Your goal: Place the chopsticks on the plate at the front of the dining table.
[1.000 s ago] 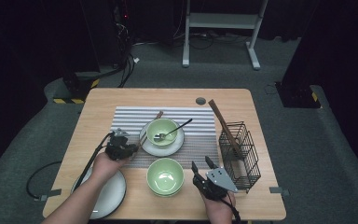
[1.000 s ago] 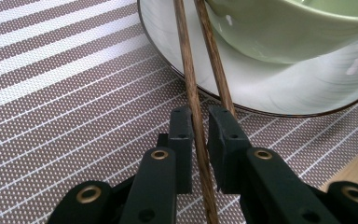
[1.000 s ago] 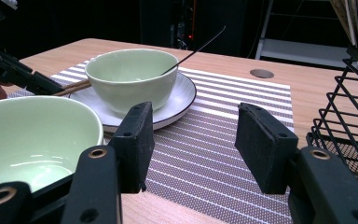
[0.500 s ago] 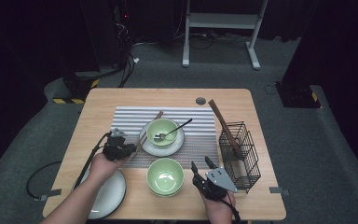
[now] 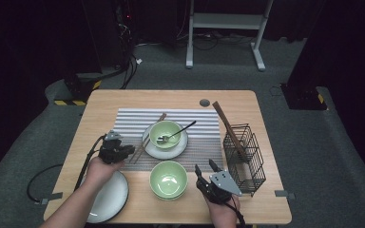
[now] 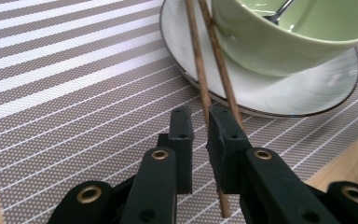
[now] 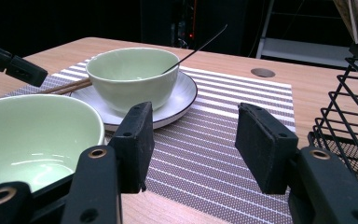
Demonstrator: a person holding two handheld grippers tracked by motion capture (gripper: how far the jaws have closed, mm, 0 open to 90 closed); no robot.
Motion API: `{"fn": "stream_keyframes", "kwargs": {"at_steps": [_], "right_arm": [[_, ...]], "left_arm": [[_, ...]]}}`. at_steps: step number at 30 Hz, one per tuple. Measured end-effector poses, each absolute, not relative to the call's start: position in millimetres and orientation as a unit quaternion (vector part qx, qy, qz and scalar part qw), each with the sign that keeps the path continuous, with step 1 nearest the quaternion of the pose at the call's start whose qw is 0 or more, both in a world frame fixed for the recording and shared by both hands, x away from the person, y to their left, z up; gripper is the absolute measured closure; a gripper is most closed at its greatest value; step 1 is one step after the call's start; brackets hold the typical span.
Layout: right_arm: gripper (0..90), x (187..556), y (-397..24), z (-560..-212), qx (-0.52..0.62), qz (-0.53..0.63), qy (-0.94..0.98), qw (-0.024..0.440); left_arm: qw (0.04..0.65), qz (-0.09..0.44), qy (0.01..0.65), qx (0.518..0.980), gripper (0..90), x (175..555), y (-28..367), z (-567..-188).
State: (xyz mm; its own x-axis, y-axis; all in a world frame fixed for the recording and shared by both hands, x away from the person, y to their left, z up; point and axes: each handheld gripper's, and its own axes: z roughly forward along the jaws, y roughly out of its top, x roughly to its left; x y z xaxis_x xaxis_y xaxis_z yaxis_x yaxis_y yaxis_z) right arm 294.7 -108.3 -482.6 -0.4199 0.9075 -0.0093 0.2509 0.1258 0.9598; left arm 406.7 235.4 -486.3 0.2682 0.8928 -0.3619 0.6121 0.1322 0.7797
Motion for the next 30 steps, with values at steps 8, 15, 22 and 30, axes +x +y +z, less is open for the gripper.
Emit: {"fn": "stream_keyframes", "kwargs": {"at_steps": [8, 15, 22, 30], "right_arm": [[46.2, 296, -109, -484, 0.432, 0.502, 0.676, 0.324], [46.2, 296, -108, -484, 0.432, 0.501, 0.676, 0.324], [46.2, 297, -108, -485, 0.431, 0.502, 0.677, 0.322], [46.2, 297, -110, -486, 0.434, 0.504, 0.676, 0.317]], "left_arm": [[0.454, 0.141, 0.592, 0.651, 79.3, 411, 235, -494], [0.456, 0.135, 0.586, 0.656, 79.5, 406, 232, -494], [0.459, 0.131, 0.585, 0.656, 79.8, 405, 228, -494], [0.459, 0.127, 0.583, 0.658, 80.1, 403, 224, -495]]}}
